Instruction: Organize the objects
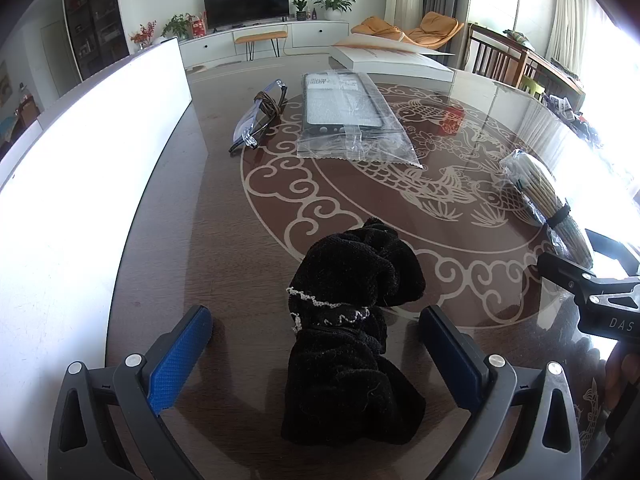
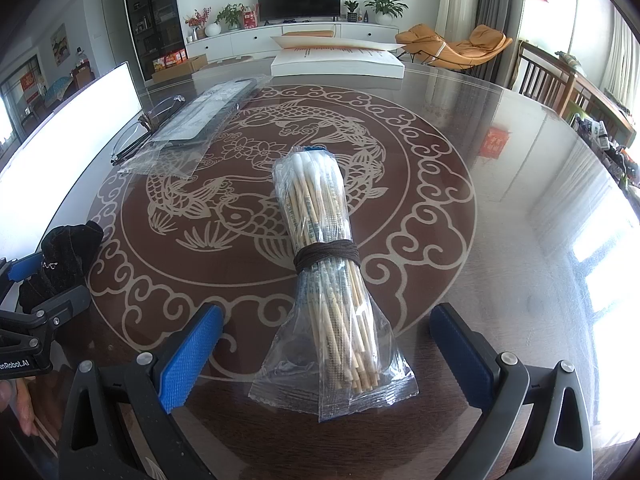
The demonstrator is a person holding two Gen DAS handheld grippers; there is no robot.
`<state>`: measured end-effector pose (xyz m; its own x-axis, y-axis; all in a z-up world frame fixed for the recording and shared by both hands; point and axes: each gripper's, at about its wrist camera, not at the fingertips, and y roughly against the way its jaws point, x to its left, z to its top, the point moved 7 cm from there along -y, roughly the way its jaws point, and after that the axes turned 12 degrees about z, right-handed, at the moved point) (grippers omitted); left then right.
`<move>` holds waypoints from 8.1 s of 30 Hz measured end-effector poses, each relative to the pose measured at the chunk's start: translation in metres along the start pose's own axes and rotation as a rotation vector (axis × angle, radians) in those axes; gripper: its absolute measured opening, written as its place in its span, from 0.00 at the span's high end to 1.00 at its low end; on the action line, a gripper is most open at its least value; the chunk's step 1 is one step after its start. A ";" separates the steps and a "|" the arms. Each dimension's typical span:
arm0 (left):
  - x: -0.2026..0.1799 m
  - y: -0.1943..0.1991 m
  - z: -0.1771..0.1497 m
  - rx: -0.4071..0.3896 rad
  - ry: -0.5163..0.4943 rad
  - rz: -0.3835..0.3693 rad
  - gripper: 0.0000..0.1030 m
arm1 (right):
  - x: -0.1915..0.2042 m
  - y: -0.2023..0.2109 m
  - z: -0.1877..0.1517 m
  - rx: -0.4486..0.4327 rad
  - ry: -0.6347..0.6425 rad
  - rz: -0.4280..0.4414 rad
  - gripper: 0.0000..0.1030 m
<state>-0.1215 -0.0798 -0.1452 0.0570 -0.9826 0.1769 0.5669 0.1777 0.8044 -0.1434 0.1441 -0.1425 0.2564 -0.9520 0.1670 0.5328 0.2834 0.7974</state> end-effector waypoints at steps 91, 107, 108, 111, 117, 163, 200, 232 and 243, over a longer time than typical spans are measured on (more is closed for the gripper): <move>0.030 0.017 -0.020 0.003 0.065 -0.004 0.00 | 0.064 0.006 -0.006 -0.028 0.126 -0.137 0.02; 0.027 0.006 -0.008 0.003 0.010 0.009 0.00 | 0.058 0.003 -0.005 -0.016 0.080 -0.083 0.01; 0.027 0.006 -0.008 0.002 0.013 0.011 0.00 | 0.058 0.001 -0.004 -0.007 0.070 -0.063 0.01; 0.027 0.005 -0.007 0.001 0.021 0.016 0.00 | 0.059 -0.010 0.016 0.019 0.053 -0.017 0.01; 0.026 0.005 -0.007 0.001 0.022 0.016 0.00 | 0.092 -0.053 0.117 0.051 0.036 0.124 0.01; 0.023 -0.118 0.172 0.072 0.124 0.097 0.38 | 0.018 -0.004 -0.001 -0.006 -0.019 -0.015 0.02; 0.047 0.097 0.001 -0.168 0.156 -0.211 0.86 | 0.043 0.024 0.045 0.160 -0.166 0.228 0.27; 0.322 0.129 -0.027 -0.092 0.531 0.322 0.06 | 0.409 0.042 0.090 0.137 0.287 0.590 0.10; 0.320 0.155 -0.037 0.028 0.474 0.560 0.02 | 0.390 0.067 0.089 0.178 0.457 0.394 0.08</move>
<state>0.0149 -0.3688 0.0157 0.6852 -0.6608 0.3063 0.3273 0.6551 0.6809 -0.0796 -0.2185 0.0280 0.7457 -0.6234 0.2351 0.1954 0.5421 0.8173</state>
